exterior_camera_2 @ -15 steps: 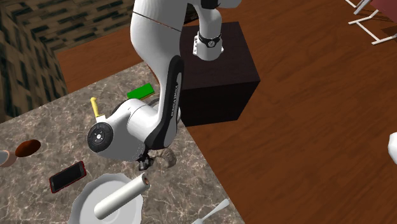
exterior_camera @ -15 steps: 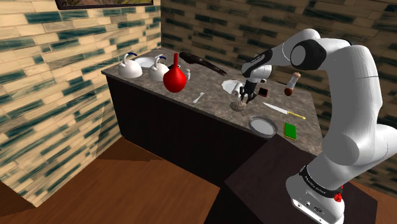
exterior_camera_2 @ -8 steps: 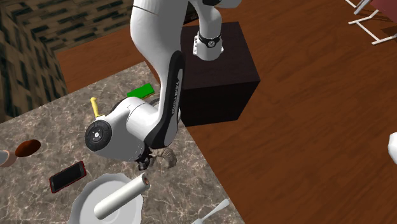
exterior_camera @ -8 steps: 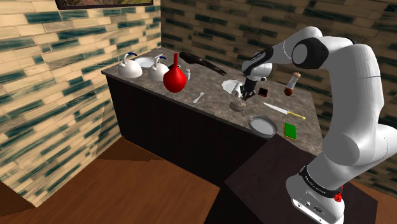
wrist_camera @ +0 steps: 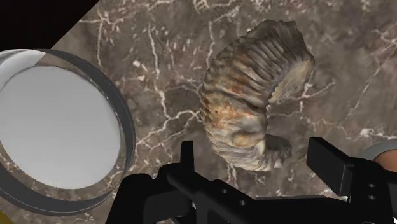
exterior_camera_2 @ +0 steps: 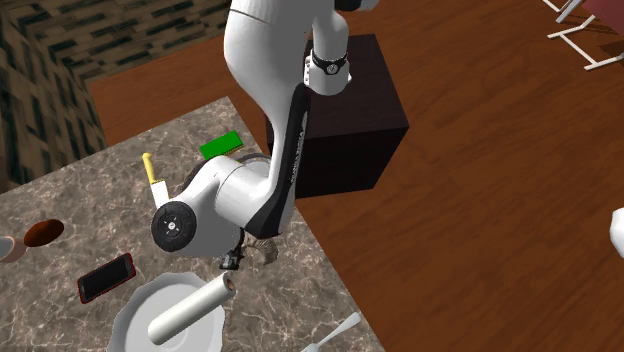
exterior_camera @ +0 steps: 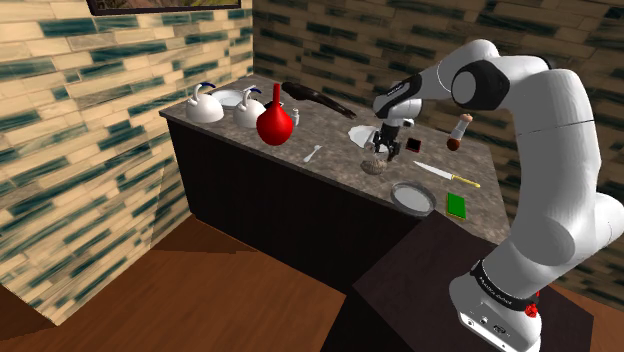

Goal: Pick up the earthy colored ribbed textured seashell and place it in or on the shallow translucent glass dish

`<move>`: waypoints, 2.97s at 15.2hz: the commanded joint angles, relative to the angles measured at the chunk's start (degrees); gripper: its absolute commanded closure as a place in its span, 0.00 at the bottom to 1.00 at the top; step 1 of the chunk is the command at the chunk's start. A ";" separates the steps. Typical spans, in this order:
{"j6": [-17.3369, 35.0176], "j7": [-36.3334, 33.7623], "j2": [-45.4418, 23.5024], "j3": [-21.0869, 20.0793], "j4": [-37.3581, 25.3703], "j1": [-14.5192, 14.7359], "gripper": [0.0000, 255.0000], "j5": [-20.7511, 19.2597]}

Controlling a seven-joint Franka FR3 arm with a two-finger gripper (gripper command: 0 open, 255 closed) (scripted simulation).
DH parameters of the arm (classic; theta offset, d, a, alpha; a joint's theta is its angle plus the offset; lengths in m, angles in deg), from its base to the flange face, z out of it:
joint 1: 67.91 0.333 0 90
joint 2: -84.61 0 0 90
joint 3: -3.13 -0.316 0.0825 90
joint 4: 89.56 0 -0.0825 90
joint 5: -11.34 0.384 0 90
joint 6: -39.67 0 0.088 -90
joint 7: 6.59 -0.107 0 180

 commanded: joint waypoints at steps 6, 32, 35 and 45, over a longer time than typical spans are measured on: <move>1.01 -10.11 -3.48 1.58 -0.03 2.58 0.00 0.96; -0.72 -10.24 -0.74 2.16 0.97 3.04 1.00 0.40; -2.08 -10.38 0.90 2.52 1.22 3.30 1.00 0.00; -6.69 -10.86 5.62 3.55 1.25 4.03 1.00 -1.28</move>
